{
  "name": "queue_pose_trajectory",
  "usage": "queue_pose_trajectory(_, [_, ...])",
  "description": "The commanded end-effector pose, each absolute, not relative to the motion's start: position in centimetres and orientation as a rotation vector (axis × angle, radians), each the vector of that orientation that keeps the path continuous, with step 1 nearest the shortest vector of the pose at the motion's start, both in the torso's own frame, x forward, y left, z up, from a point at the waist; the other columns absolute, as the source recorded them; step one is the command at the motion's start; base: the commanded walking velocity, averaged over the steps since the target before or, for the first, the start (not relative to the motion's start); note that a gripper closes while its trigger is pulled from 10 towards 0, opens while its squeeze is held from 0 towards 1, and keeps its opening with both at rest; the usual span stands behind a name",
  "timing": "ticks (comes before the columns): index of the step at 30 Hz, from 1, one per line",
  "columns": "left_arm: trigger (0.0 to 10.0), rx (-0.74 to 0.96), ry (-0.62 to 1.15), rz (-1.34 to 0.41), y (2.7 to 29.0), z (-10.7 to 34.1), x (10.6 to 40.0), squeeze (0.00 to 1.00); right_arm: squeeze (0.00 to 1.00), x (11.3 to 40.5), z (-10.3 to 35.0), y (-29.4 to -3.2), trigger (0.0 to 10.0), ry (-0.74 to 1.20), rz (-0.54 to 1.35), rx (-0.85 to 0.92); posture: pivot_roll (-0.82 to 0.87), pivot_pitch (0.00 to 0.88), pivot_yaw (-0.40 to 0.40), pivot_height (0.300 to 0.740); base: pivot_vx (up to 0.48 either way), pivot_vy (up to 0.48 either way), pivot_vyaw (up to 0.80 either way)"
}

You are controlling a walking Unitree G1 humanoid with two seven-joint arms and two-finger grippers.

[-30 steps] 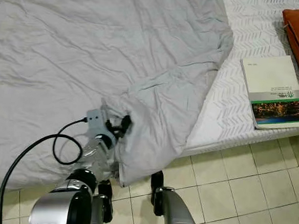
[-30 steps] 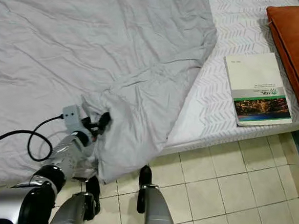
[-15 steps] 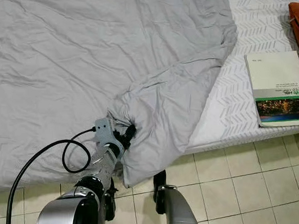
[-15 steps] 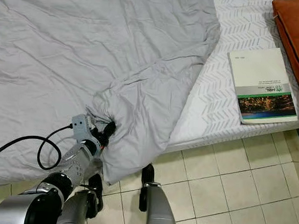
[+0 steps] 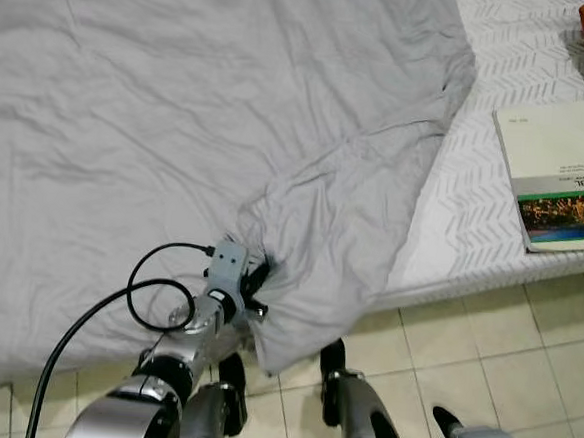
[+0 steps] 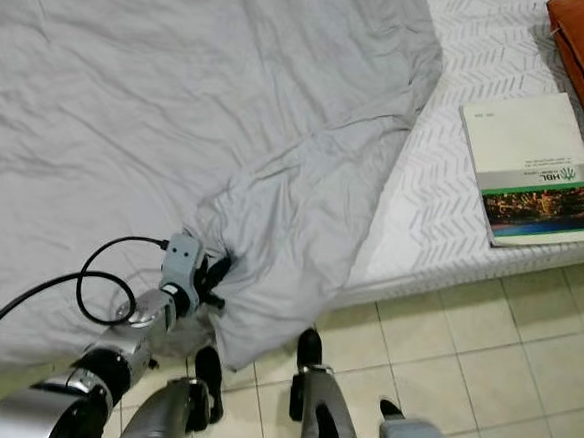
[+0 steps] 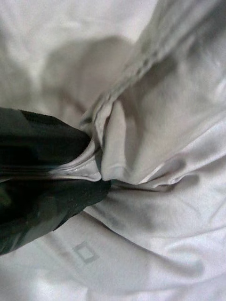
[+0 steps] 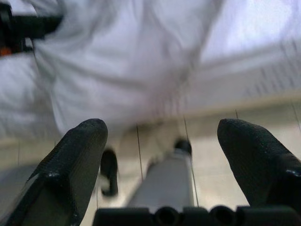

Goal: Clean up the room

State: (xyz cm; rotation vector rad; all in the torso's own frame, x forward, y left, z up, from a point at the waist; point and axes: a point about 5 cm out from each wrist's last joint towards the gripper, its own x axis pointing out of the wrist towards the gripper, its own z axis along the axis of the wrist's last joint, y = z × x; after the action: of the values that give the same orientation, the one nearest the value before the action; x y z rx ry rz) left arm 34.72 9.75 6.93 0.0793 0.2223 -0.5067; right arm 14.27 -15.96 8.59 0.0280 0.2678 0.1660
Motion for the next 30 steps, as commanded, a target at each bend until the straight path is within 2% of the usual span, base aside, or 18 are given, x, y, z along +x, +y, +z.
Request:
queue_pose_trajectory(1, [0.0, 0.13, 0.28, -0.554, 9.4, 5.4, 33.7, 0.0, 0.0, 13.7, 7.3, -16.3, 10.0, 0.326, 0.143, 0.032, -0.31, 0.363, 0.116, 0.74, 0.0, 0.0, 0.0])
queue_pose_trajectory(2, [10.0, 0.172, 0.279, -0.573, 8.9, 5.6, 33.8, 0.0, 0.0, 14.4, 7.2, -16.4, 10.0, 0.309, 0.141, 0.027, -0.32, 0.323, 0.13, 0.74, 0.0, 0.0, 0.0])
queue_pose_trajectory(5, [10.0, 0.236, 0.235, -0.607, 7.8, 6.5, 34.2, 0.0, 0.0, 16.1, 7.6, -17.0, 10.0, 0.255, 0.119, 0.011, -0.33, 0.293, 0.135, 0.74, 0.0, 0.0, 0.0])
queue_pose_trajectory(9, [10.0, 0.213, 0.219, -0.582, 7.4, 7.0, 34.5, 0.0, 0.0, 16.0, 8.0, -17.5, 10.0, 0.242, 0.11, 0.006, -0.35, 0.31, 0.12, 0.74, 0.0, 0.0, 0.0])
queue_pose_trajectory(12, [10.0, 0.206, 0.217, -0.592, 6.9, 6.9, 34.3, 0.0, 0.0, 14.8, 8.0, -17.8, 10.0, 0.261, 0.121, 0.013, -0.37, 0.332, 0.097, 0.74, 0.0, 0.0, 0.0])
queue_pose_trajectory(13, [10.0, 0.202, 0.211, -0.609, 6.2, 6.8, 34.1, 0.0, 0.0, 12.8, 7.5, -18.0, 10.0, 0.308, 0.135, 0.005, -0.38, 0.342, 0.085, 0.74, 0.0, 0.0, 0.0])
queue_pose_trajectory(15, [10.0, 0.198, 0.209, -0.616, 5.9, 6.8, 34.0, 0.0, 0.0, 12.0, 7.2, -18.1, 10.0, 0.328, 0.14, -0.001, -0.38, 0.342, 0.085, 0.74, 0.0, 0.0, 0.0])
queue_pose_trajectory(19, [10.0, 0.2, 0.195, -0.652, 4.2, 6.9, 33.6, 0.0, 0.0, 9.9, 7.0, -18.5, 10.0, 0.38, 0.131, -0.012, -0.4, 0.346, 0.072, 0.74, 0.0, -0.455, 0.0])
queue_pose_trajectory(30, [10.0, 0.194, 0.181, -0.708, 1.8, 7.4, 33.2, 0.0, 0.0, 10.4, 7.3, -18.4, 10.0, 0.363, 0.132, -0.028, -0.4, 0.349, 0.078, 0.74, 0.0, -0.48, 0.0])
